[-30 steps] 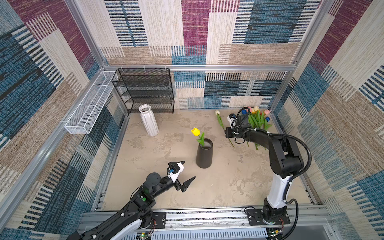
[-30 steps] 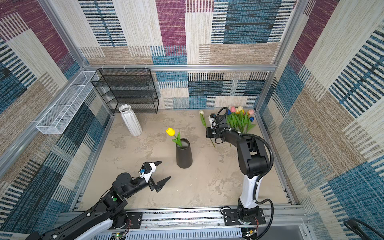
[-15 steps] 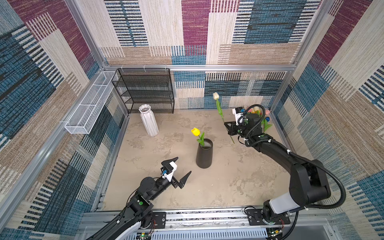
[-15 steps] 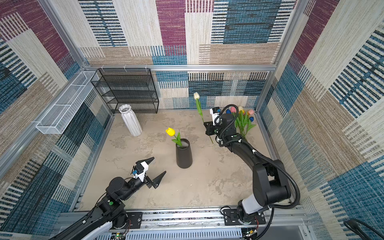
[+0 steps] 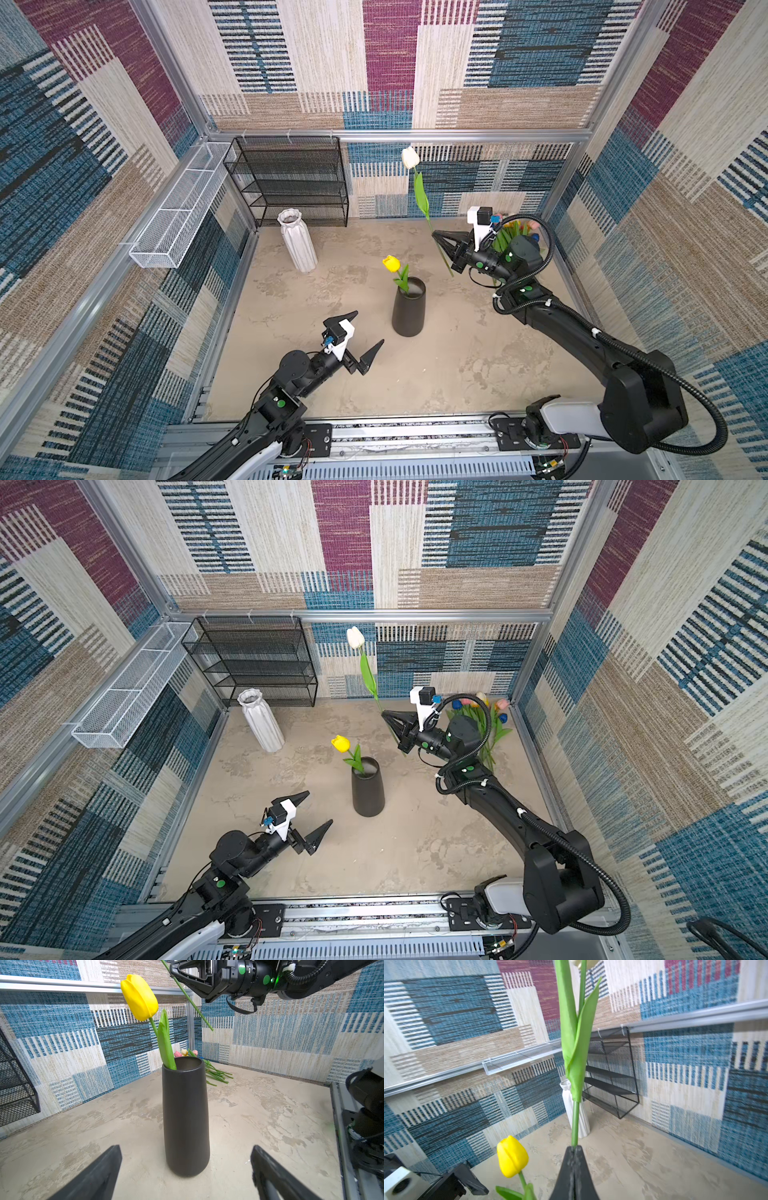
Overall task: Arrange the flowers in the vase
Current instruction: 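Carry the white tulip with the right gripper and lower it into the dark grey vase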
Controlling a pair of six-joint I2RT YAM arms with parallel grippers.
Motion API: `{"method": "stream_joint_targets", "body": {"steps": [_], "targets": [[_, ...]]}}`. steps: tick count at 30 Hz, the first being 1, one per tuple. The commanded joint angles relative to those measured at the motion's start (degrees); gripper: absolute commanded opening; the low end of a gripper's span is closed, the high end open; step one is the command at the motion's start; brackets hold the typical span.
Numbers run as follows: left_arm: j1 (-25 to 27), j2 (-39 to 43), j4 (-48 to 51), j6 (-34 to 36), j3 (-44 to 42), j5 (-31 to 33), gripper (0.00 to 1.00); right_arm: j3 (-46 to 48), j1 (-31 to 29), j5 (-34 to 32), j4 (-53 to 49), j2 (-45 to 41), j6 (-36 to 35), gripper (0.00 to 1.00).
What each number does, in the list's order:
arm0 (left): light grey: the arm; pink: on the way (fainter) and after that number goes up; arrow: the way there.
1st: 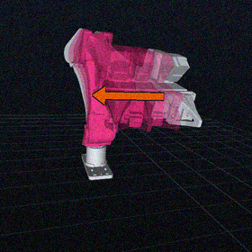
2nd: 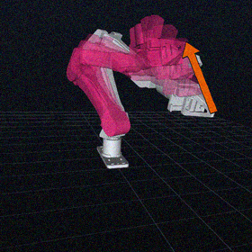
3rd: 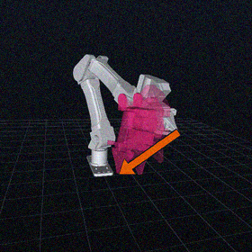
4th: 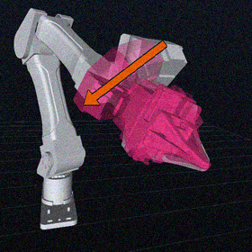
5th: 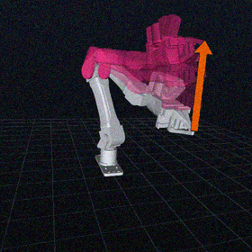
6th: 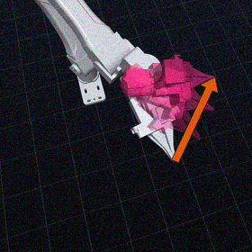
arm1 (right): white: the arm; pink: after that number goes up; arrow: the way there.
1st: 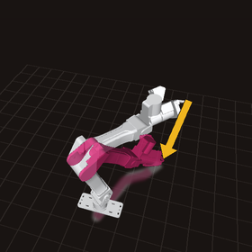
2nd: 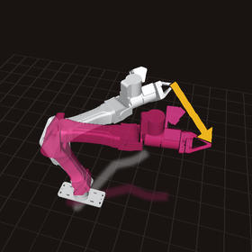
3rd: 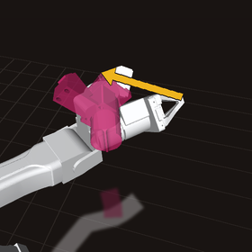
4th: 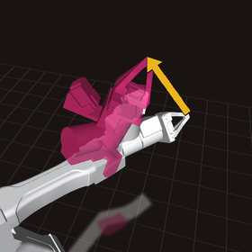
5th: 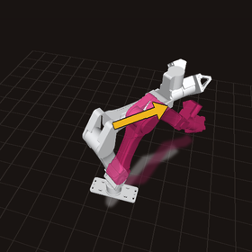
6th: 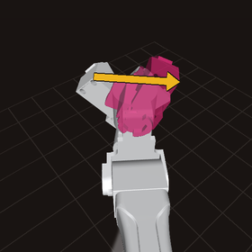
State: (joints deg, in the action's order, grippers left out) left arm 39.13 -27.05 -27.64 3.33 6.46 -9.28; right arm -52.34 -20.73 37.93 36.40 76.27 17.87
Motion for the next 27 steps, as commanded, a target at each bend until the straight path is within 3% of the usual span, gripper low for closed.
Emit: {"method": "stream_joint_targets", "body": {"steps": [1, 13, 27], "targets": [[-0.03, -0.02, -1.87, -1.35, 0.24, -0.39, 1.00, 0.48, -1.50, 1.99, 9.88, -0.21, 2.78, 0.00], [-0.02, -2.44, -4.61, -0.45, -0.66, 0.87, 1.00, 1.10, -5.38, 3.23, 24.90, 6.02, 7.67, 0.00], [-0.02, -3.11, -3.04, 0.01, -0.19, 0.23, 1.00, 0.91, -8.98, 2.14, 42.27, 19.04, 10.34, 0.00]]}}
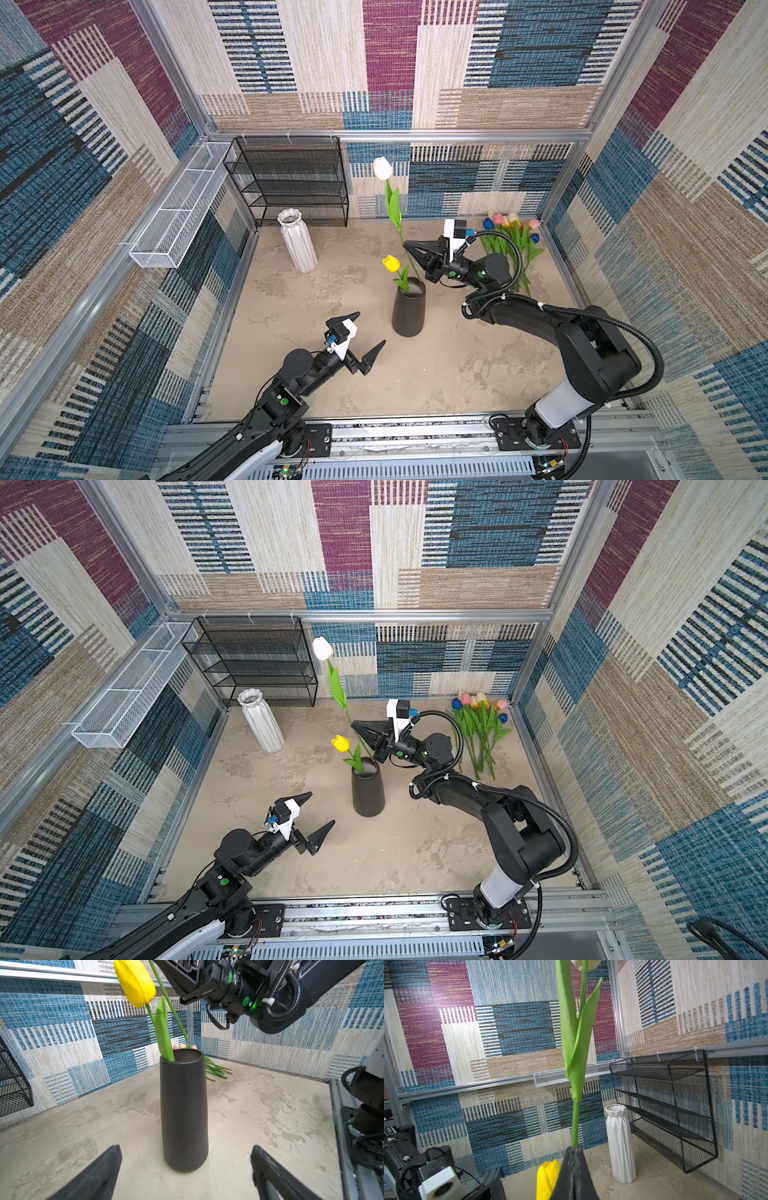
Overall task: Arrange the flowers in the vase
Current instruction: 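Carry the white tulip with the right gripper and lower it into the dark grey vase, then open the right gripper and move it back toward the tulip pile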
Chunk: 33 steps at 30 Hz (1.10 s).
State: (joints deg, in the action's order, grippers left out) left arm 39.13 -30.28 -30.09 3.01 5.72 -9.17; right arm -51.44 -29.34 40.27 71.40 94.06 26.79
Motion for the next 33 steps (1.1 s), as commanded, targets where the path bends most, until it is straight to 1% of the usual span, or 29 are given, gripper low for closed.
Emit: {"method": "stream_joint_targets", "body": {"steps": [1, 4, 10, 14, 15, 19, 22, 24, 29, 33], "targets": [[-0.02, 0.14, -0.15, 0.42, 0.69, 0.12, 1.00, -0.06, -0.36, -0.19, 7.32, 1.81, 1.36, 0.00], [-0.02, 0.27, -0.07, 0.85, 0.61, 0.19, 1.00, 1.39, -0.45, -0.54, 9.00, 2.65, 0.50, 0.00], [-0.02, -0.69, 0.20, 1.92, 0.61, 0.80, 1.00, 3.60, -0.45, -0.22, 6.76, 2.73, -4.22, 0.00], [-0.02, -2.09, -0.73, 2.27, 0.77, 1.08, 1.00, 5.15, -0.45, 0.78, 6.32, 2.53, -5.84, 0.00], [-0.02, -2.44, -0.98, 2.27, 0.85, 1.08, 1.00, 5.67, -0.45, 0.87, 6.38, 2.37, -6.35, 0.01], [-0.02, -4.19, -2.60, 2.61, 0.97, 1.21, 1.00, 7.50, -0.45, -0.01, 5.96, 1.01, -8.29, 0.13], [-0.02, -6.03, -3.85, 2.79, 1.57, 1.35, 1.00, 8.29, -0.45, -0.73, 4.65, -0.07, -9.83, 0.17], [-0.02, -7.22, -4.45, 3.09, 2.00, 1.36, 1.00, 9.73, -0.45, -1.27, 4.91, -1.07, -10.63, 0.22], [-0.02, -9.06, -4.45, 4.28, 3.59, 0.48, 1.00, 13.87, -0.45, -3.60, 4.87, -5.00, -12.02, 0.23], [-0.02, -9.28, -4.45, 3.65, 4.42, -0.29, 1.00, 16.34, -0.45, -6.44, 1.90, -10.88, -13.21, 0.29]]}}
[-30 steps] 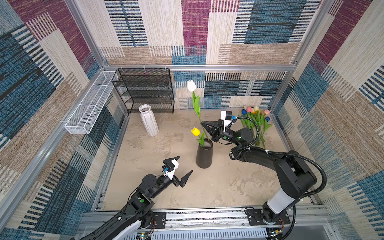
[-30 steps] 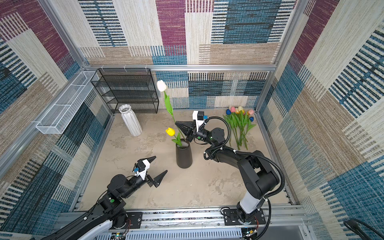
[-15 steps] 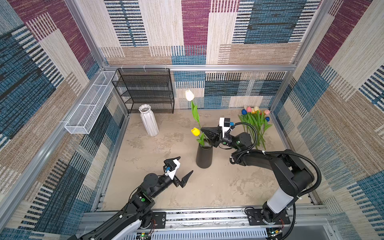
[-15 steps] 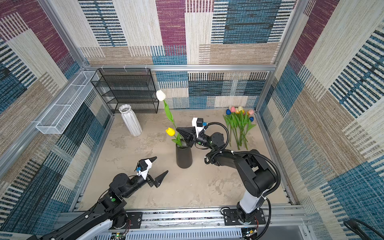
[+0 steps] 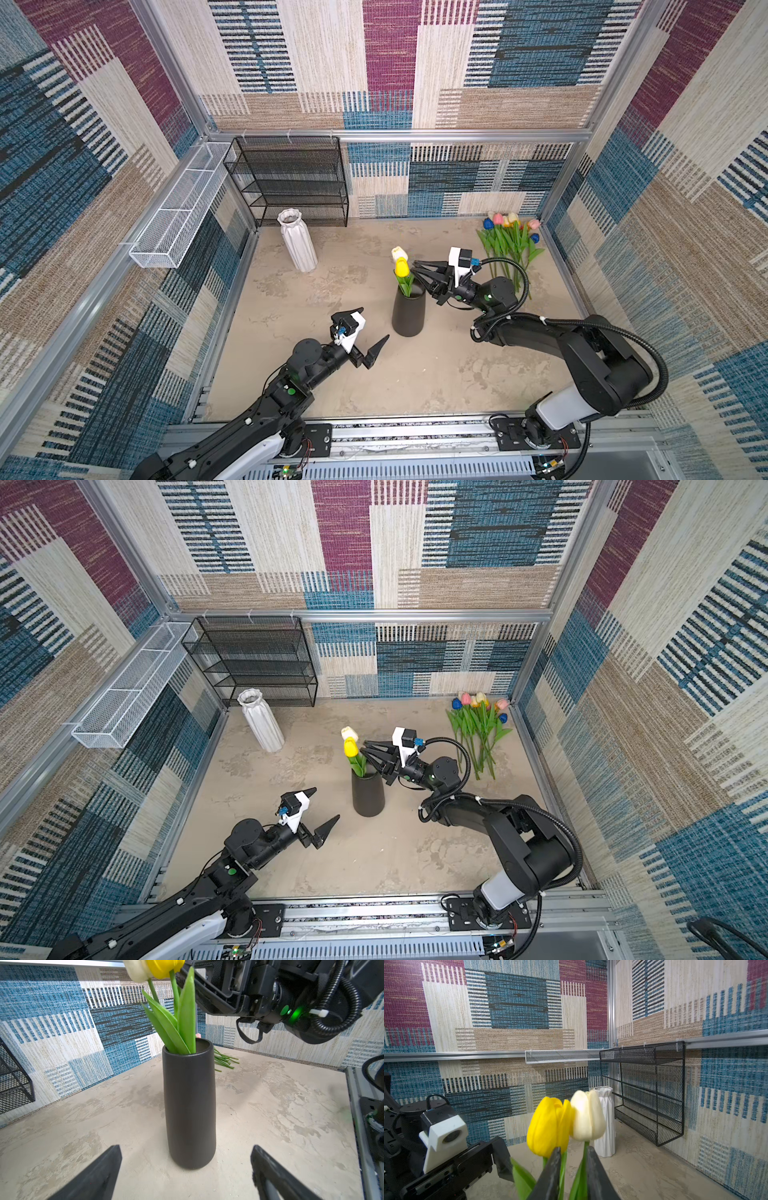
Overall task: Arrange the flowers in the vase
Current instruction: 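Open the right gripper and move it back toward the tulip pile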
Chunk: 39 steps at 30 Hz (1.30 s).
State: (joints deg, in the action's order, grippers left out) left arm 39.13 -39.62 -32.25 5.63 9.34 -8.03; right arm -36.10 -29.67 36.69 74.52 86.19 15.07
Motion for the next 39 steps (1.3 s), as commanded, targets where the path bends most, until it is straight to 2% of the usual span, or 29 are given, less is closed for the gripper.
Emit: {"method": "stream_joint_targets", "body": {"steps": [1, 5, 7, 9, 12, 16, 20, 26, 39], "targets": [[0.02, 0.21, -2.29, 0.68, 1.00, -1.62, 1.00, 1.11, -0.12, -3.95, -2.98, -4.75, -1.98, 0.30], [-0.02, 1.56, -2.08, -0.18, 1.88, -2.75, 1.00, 0.24, -0.12, -12.29, -15.12, -12.93, -4.66, 0.36], [-0.02, 2.52, -1.12, -0.10, 2.86, -3.36, 1.00, 0.04, -0.04, -17.98, -20.17, -16.62, -5.24, 0.44], [-0.02, 4.08, 1.41, 0.25, 4.32, -4.52, 1.00, -0.39, -0.04, -26.69, -26.01, -20.09, -4.49, 0.55], [-0.02, 6.97, 5.60, 0.50, 5.94, -7.42, 1.00, -3.28, -0.04, -37.34, -36.74, -22.57, -3.83, 0.63], [-0.02, 10.04, 7.38, 0.52, 5.40, -12.75, 1.00, -8.00, 0.26, -44.05, -49.36, -22.07, -5.40, 0.69], [0.06, 9.86, 10.60, 0.44, 5.91, -16.13, 0.99, -11.52, 3.57, -42.25, -57.64, -19.73, -3.15, 0.72], [0.24, 7.87, 11.95, -0.09, 5.43, -17.19, 0.99, -14.97, 13.98, -32.74, -65.45, -12.70, 2.98, 0.72], [0.50, 6.33, 12.08, 1.09, 2.48, -16.02, 0.99, -22.69, 22.12, -33.02, -75.96, 1.91, 1.10, 0.67]]}}
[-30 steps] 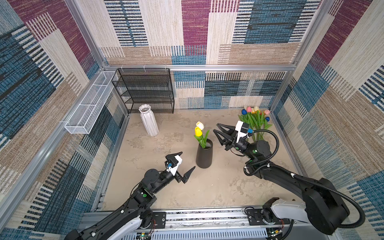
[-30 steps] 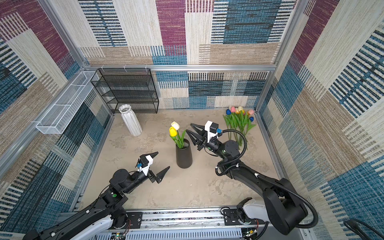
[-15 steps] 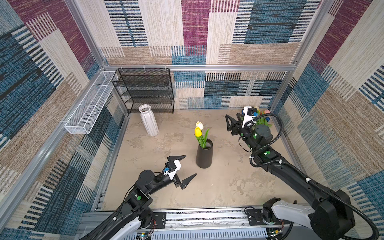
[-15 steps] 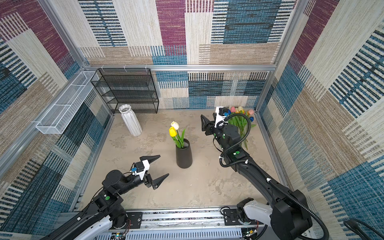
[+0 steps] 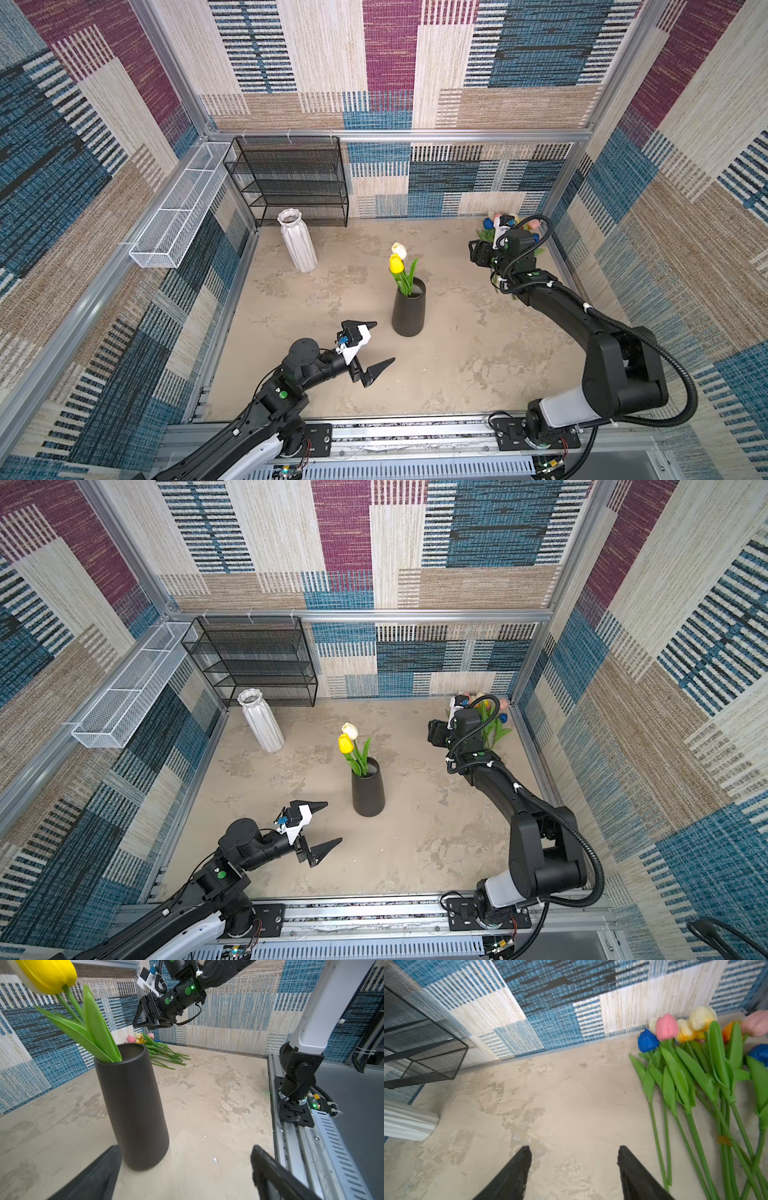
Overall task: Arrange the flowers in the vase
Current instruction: 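Open the right gripper and move it back toward the tulip pile, then lower the right gripper onto the banded tulip stems and close on them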
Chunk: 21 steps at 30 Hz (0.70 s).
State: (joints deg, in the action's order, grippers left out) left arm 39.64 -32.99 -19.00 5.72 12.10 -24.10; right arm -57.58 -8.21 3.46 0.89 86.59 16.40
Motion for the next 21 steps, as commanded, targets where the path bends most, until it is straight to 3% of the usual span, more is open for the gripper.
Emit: {"method": "stream_joint_targets", "body": {"steps": [1, 10, 17, 21], "targets": [[0.00, -0.49, -1.21, 1.09, -0.32, -0.15, 0.99, -2.07, 0.85, -0.35, -3.38, 2.79, -0.59, 0.66], [-0.06, 0.35, -4.17, 1.38, -1.55, 0.92, 1.00, -6.88, 1.35, 0.89, -7.06, 11.44, -2.33, 0.62], [0.00, 0.88, -4.81, 0.35, -1.56, -0.19, 0.99, -10.91, 1.63, -4.13, -11.70, 15.22, -4.43, 0.62], [0.00, -1.25, -4.64, 0.27, -0.86, -1.71, 1.00, -13.05, 3.99, -2.17, -14.06, 18.89, -4.97, 0.59]]}}
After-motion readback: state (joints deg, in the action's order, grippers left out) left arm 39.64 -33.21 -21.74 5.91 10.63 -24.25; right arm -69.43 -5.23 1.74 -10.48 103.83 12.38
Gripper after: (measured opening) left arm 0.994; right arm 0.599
